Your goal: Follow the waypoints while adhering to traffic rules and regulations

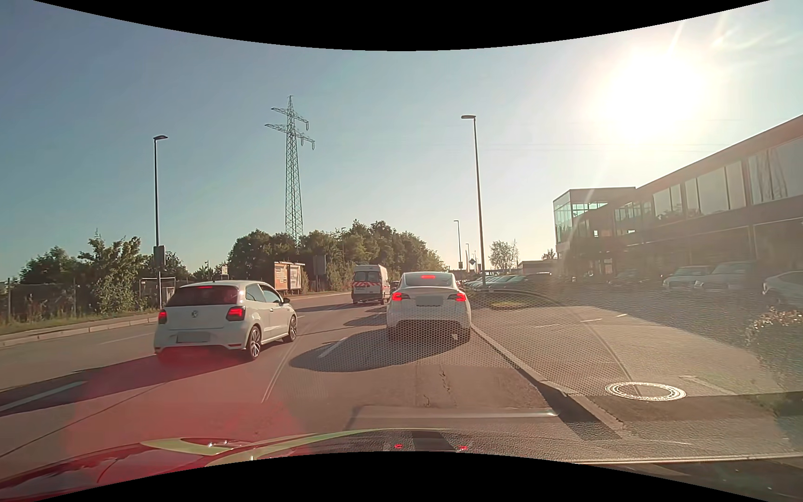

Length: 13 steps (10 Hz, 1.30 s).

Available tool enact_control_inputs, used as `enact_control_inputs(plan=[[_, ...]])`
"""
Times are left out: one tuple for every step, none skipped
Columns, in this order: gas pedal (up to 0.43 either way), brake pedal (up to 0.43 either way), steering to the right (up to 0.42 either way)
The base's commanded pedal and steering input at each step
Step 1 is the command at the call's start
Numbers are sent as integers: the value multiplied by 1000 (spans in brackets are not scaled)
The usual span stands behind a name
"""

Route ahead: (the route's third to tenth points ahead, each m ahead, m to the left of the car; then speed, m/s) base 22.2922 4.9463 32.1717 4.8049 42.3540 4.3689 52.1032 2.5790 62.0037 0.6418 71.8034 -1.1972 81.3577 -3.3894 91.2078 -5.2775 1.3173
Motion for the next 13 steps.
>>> enact_control_inputs(plan=[[0, 0, 11], [0, 0, 11], [0, 0, 10], [0, 0, 10], [0, 0, 11], [0, 0, 11], [0, 0, 11], [0, 0, 11], [0, 0, 11], [0, 0, 11], [0, 0, 10], [0, 0, 11], [0, 0, 11]])
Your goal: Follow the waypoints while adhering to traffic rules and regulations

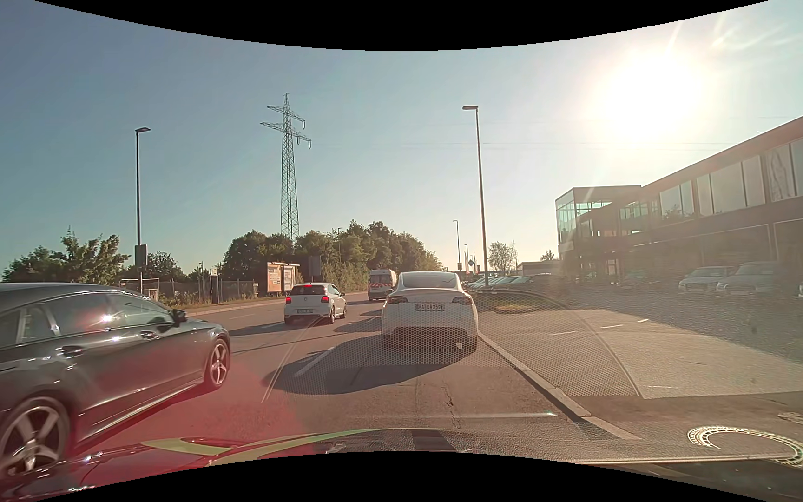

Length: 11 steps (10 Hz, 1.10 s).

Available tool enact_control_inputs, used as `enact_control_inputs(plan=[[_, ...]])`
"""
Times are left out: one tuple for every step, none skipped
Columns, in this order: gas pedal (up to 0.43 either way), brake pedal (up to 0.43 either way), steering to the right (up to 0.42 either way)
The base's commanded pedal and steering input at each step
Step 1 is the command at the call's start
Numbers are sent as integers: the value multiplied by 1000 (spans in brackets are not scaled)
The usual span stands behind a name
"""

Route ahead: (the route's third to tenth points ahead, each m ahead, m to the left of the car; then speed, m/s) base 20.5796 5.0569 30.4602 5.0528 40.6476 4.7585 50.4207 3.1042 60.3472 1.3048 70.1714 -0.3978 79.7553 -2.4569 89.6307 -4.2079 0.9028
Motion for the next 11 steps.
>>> enact_control_inputs(plan=[[0, 0, 11], [0, 0, 11], [0, 0, 11], [0, 0, 11], [0, 0, 11], [0, 0, 11], [0, 0, 11], [0, 0, 11], [0, 0, 11], [0, 0, 11], [0, 0, 10]])
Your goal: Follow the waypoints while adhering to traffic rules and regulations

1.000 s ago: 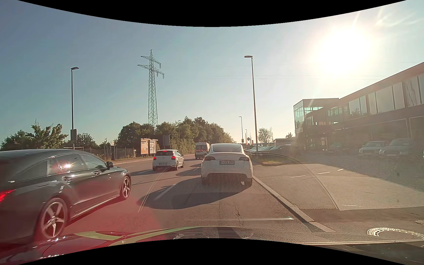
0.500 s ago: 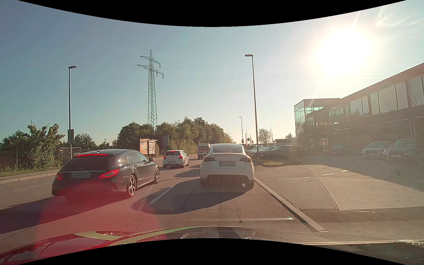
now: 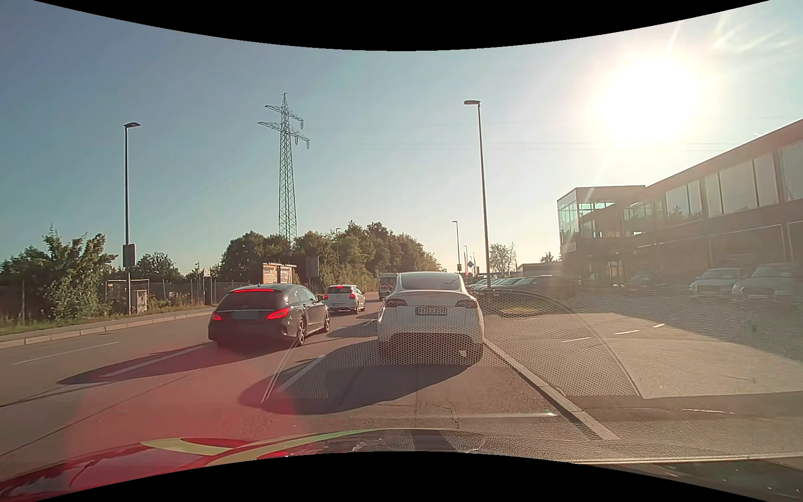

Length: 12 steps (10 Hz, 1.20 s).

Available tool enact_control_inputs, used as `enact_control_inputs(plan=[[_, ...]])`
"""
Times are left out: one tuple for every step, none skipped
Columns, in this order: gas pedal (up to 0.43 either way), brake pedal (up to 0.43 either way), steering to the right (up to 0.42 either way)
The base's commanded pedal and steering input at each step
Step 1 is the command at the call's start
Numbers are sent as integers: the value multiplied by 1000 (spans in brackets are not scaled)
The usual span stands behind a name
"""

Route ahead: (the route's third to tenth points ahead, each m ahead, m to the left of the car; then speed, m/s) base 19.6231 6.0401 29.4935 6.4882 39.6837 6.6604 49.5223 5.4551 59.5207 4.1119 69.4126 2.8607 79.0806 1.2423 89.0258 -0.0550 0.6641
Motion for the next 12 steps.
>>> enact_control_inputs(plan=[[0, 0, 10], [0, 0, 10], [0, 0, 10], [0, 0, 11], [0, 0, 10], [0, 0, 10], [0, 0, 10], [0, 0, 10], [0, 0, 10], [0, 0, 10], [0, 0, 10], [0, 0, 10]])
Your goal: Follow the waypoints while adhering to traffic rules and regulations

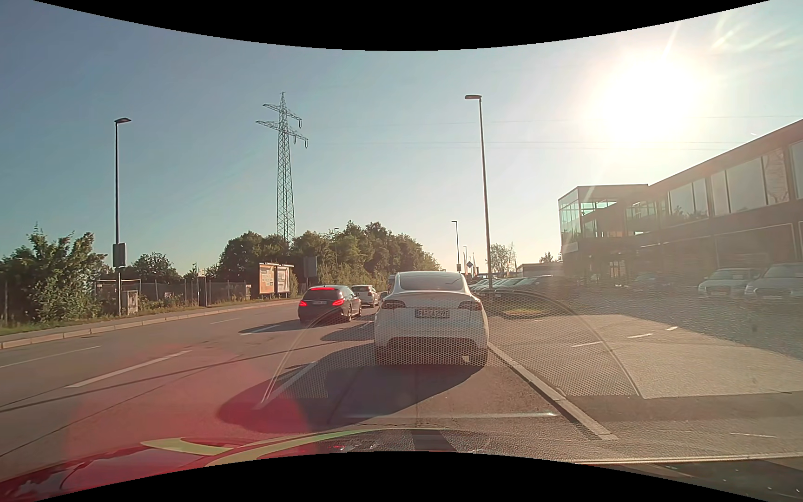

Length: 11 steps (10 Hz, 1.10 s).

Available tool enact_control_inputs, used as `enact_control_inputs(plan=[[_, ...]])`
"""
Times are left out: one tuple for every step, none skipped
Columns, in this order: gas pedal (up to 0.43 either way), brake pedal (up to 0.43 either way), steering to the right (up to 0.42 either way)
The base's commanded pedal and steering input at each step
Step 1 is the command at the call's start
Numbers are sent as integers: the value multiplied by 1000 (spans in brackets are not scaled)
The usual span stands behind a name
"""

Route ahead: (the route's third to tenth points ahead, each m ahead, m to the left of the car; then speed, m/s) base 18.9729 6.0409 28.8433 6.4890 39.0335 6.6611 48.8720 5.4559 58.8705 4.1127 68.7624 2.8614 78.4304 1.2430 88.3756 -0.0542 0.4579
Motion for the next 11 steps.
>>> enact_control_inputs(plan=[[0, 0, 10], [0, 0, 10], [0, 0, 10], [0, 0, 10], [0, 0, 10], [0, 0, 10], [0, 0, 10], [0, 0, 10], [0, 0, 10], [0, 0, 10], [0, 0, 10]])
